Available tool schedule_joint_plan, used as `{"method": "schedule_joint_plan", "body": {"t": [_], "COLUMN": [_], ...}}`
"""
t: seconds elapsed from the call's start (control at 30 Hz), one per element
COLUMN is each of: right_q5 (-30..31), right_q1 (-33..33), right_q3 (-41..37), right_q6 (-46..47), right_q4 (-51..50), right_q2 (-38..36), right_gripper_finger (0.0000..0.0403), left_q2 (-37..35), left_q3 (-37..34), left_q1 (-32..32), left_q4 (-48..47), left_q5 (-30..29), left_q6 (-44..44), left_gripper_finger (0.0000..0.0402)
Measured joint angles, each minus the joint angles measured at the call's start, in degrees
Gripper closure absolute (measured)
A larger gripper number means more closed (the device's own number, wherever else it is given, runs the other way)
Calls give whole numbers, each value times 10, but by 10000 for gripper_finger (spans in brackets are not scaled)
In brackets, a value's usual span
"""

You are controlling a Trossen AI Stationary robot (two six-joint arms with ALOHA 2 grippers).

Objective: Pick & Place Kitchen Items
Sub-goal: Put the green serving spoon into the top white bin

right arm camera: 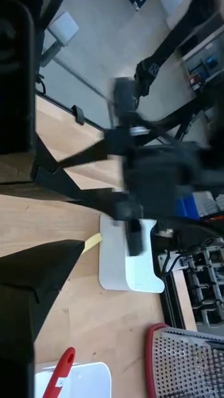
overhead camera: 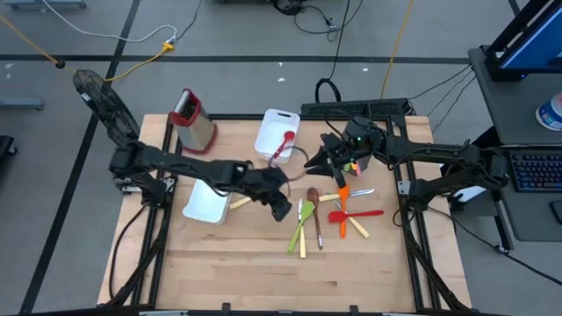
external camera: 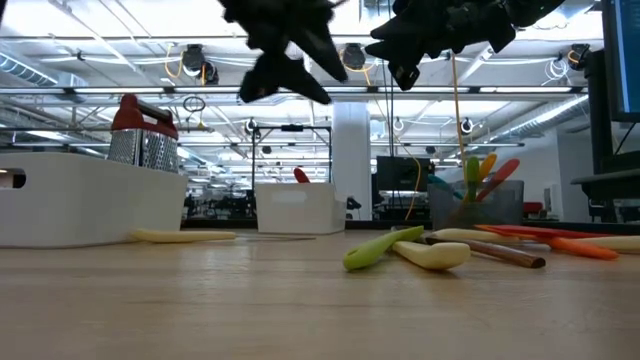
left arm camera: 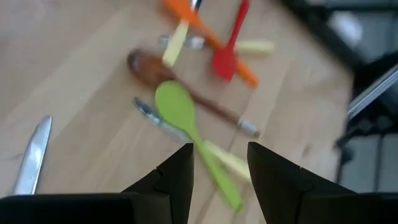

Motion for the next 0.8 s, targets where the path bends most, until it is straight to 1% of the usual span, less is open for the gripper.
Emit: {"method": "schedule_joint_plan", "body": {"t": [0.13, 0.27, 0.37, 0.47, 0.6, 0.73, 0.8], "right_q5": [0, -1, 2, 29, 71, 77, 91], "right_q1": [0, 0, 0, 0, 0, 1, 0], "right_q3": [0, 0, -1, -1, -1, -2, -2], "right_q6": [0, 0, -3, -18, -44, -60, -63], "right_q4": [-4, -8, -20, -46, -83, -103, -104], "right_q2": [0, -2, -11, -32, -69, -99, -113], "right_gripper_finger": [298, 298, 298, 298, 298, 298, 298], "left_q2": [78, 134, 163, 182, 199, 204, 207], "left_q3": [78, 127, 137, 137, 138, 139, 139], "left_q1": [3, 10, 13, 11, 7, 5, 5], "left_q4": [-69, -78, -60, -46, -16, 0, -1], "left_q5": [25, 57, 84, 100, 99, 97, 94], "left_q6": [38, 68, 69, 65, 58, 62, 75], "left_gripper_finger": [250, 250, 250, 250, 250, 250, 250]}}
